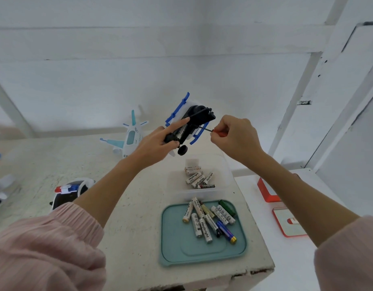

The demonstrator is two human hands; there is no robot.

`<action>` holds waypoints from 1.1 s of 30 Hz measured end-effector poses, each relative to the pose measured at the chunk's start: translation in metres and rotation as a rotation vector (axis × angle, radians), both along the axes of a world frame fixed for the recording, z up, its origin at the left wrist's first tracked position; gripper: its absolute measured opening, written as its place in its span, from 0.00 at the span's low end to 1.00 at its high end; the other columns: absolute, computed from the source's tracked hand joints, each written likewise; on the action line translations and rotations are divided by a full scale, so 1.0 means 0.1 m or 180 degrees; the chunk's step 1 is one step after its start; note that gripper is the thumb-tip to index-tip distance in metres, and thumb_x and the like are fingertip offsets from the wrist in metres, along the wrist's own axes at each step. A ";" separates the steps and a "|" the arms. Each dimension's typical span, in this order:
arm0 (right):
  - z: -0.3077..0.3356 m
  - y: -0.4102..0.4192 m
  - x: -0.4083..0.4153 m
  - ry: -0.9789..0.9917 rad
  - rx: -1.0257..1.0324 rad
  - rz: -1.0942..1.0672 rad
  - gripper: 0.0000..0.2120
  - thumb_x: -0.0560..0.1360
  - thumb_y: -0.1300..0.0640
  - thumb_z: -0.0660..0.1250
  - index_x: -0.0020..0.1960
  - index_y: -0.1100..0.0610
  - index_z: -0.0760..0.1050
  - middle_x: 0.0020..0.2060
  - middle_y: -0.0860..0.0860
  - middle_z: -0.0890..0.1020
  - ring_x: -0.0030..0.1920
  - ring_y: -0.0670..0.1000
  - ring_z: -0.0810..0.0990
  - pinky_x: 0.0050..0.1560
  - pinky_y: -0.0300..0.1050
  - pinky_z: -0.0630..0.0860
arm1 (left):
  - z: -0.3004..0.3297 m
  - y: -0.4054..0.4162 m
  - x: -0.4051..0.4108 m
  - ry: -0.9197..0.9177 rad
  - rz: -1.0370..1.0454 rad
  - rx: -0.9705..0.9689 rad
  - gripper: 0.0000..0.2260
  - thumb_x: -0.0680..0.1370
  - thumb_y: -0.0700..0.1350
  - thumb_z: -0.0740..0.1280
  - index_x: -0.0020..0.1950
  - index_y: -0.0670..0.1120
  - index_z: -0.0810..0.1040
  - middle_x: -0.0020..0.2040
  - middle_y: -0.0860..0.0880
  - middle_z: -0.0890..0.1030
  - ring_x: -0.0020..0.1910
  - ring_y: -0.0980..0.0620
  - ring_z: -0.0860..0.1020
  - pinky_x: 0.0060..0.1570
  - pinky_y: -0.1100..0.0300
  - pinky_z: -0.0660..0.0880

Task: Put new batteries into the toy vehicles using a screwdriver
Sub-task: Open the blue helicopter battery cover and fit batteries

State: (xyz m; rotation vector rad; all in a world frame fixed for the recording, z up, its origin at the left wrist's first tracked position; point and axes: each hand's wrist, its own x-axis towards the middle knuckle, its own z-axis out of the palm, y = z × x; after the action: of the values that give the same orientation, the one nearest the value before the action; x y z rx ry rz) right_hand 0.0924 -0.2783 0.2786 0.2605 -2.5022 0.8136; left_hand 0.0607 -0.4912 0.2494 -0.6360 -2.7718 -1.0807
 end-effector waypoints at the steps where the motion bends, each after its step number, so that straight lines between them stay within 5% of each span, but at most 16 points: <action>1: 0.01 -0.01 0.00 0.0040 0.0037 -0.0015 0.03 0.70 0.60 0.67 0.39 0.60 0.76 0.32 0.52 0.81 0.36 0.53 0.78 0.41 0.48 0.77 | 0.00 0.00 0.00 -0.0007 -0.0003 -0.0005 0.27 0.80 0.43 0.60 0.68 0.73 0.57 0.52 0.47 0.73 0.44 0.49 0.72 0.41 0.63 0.67; 12: 0.02 0.00 -0.11 -0.0249 -0.0112 0.0017 0.03 0.68 0.61 0.67 0.36 0.60 0.76 0.27 0.42 0.73 0.32 0.49 0.73 0.39 0.48 0.75 | -0.03 0.02 -0.03 0.0104 -0.0042 -0.0224 0.27 0.79 0.45 0.61 0.67 0.75 0.58 0.45 0.51 0.70 0.42 0.53 0.71 0.40 0.65 0.65; 22: 0.00 0.09 -0.10 -0.0366 -0.0381 0.0154 0.04 0.67 0.63 0.68 0.35 0.63 0.76 0.27 0.46 0.74 0.30 0.48 0.70 0.37 0.49 0.75 | -0.03 0.09 -0.01 0.0122 -0.0136 -0.0364 0.27 0.80 0.45 0.61 0.68 0.74 0.57 0.45 0.53 0.69 0.41 0.56 0.71 0.42 0.68 0.64; 33: -0.02 0.20 -0.08 -0.0593 -0.0572 0.0234 0.04 0.68 0.64 0.69 0.36 0.65 0.76 0.26 0.48 0.74 0.28 0.48 0.70 0.37 0.46 0.72 | -0.10 0.14 -0.03 0.0204 -0.0226 -0.0483 0.29 0.80 0.47 0.60 0.63 0.79 0.52 0.49 0.47 0.72 0.43 0.53 0.71 0.45 0.59 0.67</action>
State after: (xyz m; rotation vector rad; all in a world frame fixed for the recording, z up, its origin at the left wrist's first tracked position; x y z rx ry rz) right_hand 0.0844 -0.2579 0.2767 0.2247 -2.5810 1.1324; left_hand 0.0572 -0.4771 0.2395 -0.7777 -2.8143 -0.8509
